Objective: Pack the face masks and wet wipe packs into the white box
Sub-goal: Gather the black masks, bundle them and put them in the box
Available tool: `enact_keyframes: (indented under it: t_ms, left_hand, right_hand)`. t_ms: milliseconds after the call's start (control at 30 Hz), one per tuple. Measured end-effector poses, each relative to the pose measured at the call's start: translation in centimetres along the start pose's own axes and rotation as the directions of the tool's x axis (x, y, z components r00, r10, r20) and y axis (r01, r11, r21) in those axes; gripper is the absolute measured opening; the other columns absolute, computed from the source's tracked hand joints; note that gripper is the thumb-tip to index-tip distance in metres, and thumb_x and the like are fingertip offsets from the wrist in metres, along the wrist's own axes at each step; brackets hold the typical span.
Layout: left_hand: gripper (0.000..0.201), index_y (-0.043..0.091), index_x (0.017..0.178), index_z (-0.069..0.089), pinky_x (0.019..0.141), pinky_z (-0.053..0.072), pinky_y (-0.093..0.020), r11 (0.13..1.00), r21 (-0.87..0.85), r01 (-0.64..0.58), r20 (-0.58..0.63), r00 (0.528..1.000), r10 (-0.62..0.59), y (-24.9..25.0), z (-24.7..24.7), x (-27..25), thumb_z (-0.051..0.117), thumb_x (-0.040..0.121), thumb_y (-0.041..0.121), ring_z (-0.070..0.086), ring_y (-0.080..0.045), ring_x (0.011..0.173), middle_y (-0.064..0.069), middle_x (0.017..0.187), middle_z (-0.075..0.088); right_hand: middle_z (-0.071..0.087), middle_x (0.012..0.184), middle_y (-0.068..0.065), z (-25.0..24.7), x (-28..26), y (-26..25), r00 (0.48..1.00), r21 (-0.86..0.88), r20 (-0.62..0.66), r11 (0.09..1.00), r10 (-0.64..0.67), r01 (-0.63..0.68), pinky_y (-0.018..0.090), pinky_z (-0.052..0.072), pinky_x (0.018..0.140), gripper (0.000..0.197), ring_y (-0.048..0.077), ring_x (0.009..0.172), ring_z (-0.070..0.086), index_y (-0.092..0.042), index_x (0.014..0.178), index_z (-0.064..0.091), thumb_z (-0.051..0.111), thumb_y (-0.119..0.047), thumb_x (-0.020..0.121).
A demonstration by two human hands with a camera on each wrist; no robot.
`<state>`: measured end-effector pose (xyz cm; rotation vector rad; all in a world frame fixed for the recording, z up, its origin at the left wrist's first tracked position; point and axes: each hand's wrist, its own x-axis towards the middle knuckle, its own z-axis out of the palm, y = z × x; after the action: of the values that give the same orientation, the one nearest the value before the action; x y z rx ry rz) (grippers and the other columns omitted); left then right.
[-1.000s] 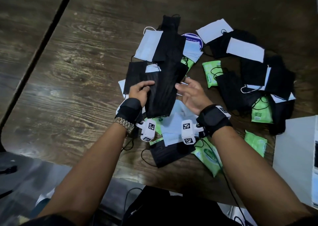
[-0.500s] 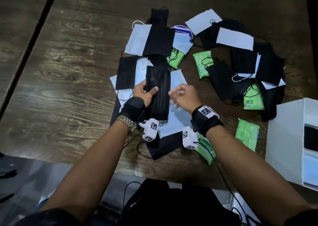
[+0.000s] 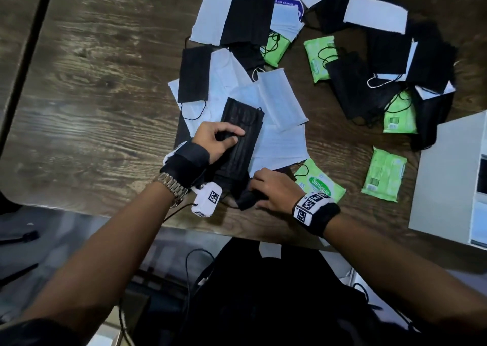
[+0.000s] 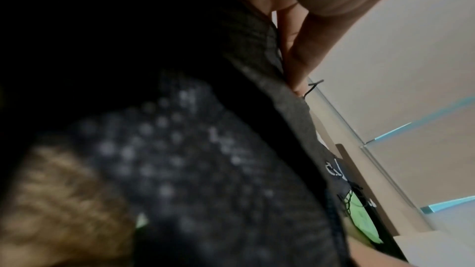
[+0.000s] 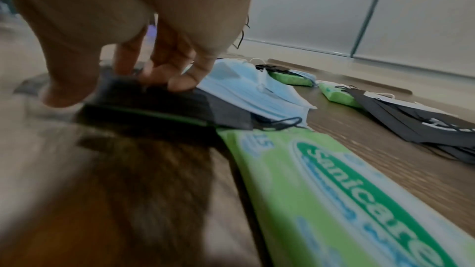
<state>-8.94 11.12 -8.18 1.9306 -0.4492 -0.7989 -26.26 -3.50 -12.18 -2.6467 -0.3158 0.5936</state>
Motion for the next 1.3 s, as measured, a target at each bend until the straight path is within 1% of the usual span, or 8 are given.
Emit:
enact_keyframes:
  t_ms: [133,267,367,567,833,967,1067,1300]
  left_hand:
    - [0.020,0.015,0.098,0.074,0.088,0.047,-0.013,1.000,0.006,-0.002,-0.020,1.000,0.002,-1.5,0.4,-2.1,0.067,0.085,0.001,0.064,0.004,0.087,-0.001,0.096,0.072]
    - [0.021,0.016,0.097,0.072,0.083,0.045,-0.008,1.000,0.006,-0.022,-0.026,0.999,0.022,-2.6,0.8,-3.3,0.067,0.085,-0.001,0.061,0.012,0.082,-0.004,0.095,0.071]
    - [0.019,0.013,0.097,0.073,0.085,0.045,-0.009,1.000,0.003,-0.012,-0.033,0.999,0.012,-2.7,0.8,-3.7,0.066,0.086,-0.001,0.061,0.012,0.082,-0.003,0.094,0.071]
    - [0.015,0.010,0.098,0.073,0.091,0.043,-0.008,1.000,-0.022,0.005,-0.063,0.998,-0.006,-2.0,-0.5,-2.5,0.060,0.092,0.005,0.062,0.012,0.089,0.000,0.097,0.071]
    - [0.029,0.019,0.086,0.076,0.082,0.048,-0.015,0.926,-0.352,0.137,-0.107,0.977,-0.186,0.6,1.5,-1.1,0.054,0.097,0.034,0.066,0.002,0.082,0.011,0.082,0.074]
    - [0.047,0.025,0.087,0.078,0.091,0.053,-0.036,0.842,-0.504,0.190,-0.011,0.974,-0.226,2.0,3.1,-0.4,0.057,0.078,0.066,0.068,-0.025,0.103,-0.006,0.101,0.074]
    - [0.032,0.019,0.093,0.075,0.094,0.051,-0.038,0.855,-0.501,0.134,-0.025,0.985,-0.169,2.4,4.4,0.0,0.070,0.079,0.047,0.068,-0.022,0.098,-0.005,0.100,0.073]
    - [0.020,0.002,0.109,0.062,0.088,0.050,-0.036,0.916,-0.401,0.010,-0.045,0.999,-0.031,2.2,5.3,0.6,0.061,0.089,0.002,0.061,-0.019,0.091,-0.007,0.096,0.067]
  right_hand:
    - [0.053,0.112,0.012,1.5,-0.5,0.0,0.997,-0.137,-0.070,0.990,-0.025,0.015,0.040,0.044,0.077,0.068,0.031,0.095,0.052,-0.015,0.122,0.055,0.085,-0.037,0.066]
    - [0.061,0.105,0.013,2.2,-0.2,0.0,0.962,-0.261,-0.254,0.965,-0.095,0.027,0.040,0.040,0.073,0.028,0.033,0.089,0.058,-0.011,0.113,0.064,0.053,-0.015,0.087]
    - [0.063,0.102,0.009,2.3,-0.2,0.4,0.953,-0.301,-0.259,0.951,-0.156,0.073,0.039,0.039,0.073,0.027,0.031,0.088,0.058,-0.011,0.103,0.067,0.068,-0.022,0.078]
    - [0.071,0.087,0.002,-1.2,-1.9,1.2,0.882,0.194,-0.469,0.979,0.040,0.059,0.032,0.047,0.072,0.017,0.024,0.079,0.063,-0.011,0.093,0.073,0.060,-0.017,0.084]
    - [0.073,0.089,0.016,-9.5,-2.0,1.7,0.770,0.925,-0.303,0.366,0.561,0.097,0.030,0.056,0.077,0.010,0.017,0.081,0.067,0.004,0.091,0.067,0.073,-0.003,0.087]
    - [0.074,0.098,0.020,-10.2,0.2,2.2,0.664,0.998,-0.062,0.044,0.745,0.044,0.043,0.060,0.081,0.010,0.025,0.084,0.072,0.000,0.096,0.067,0.070,-0.008,0.090]
    - [0.073,0.103,0.020,-9.7,1.2,2.2,0.663,0.997,0.057,-0.072,0.746,-0.005,0.039,0.060,0.078,0.018,0.025,0.085,0.072,0.002,0.104,0.066,0.069,-0.011,0.092]
    - [0.073,0.090,0.012,-8.4,1.5,2.0,0.599,0.975,-0.151,0.219,0.786,-0.042,0.033,0.058,0.075,0.017,0.022,0.081,0.071,0.002,0.092,0.064,0.074,-0.012,0.088]
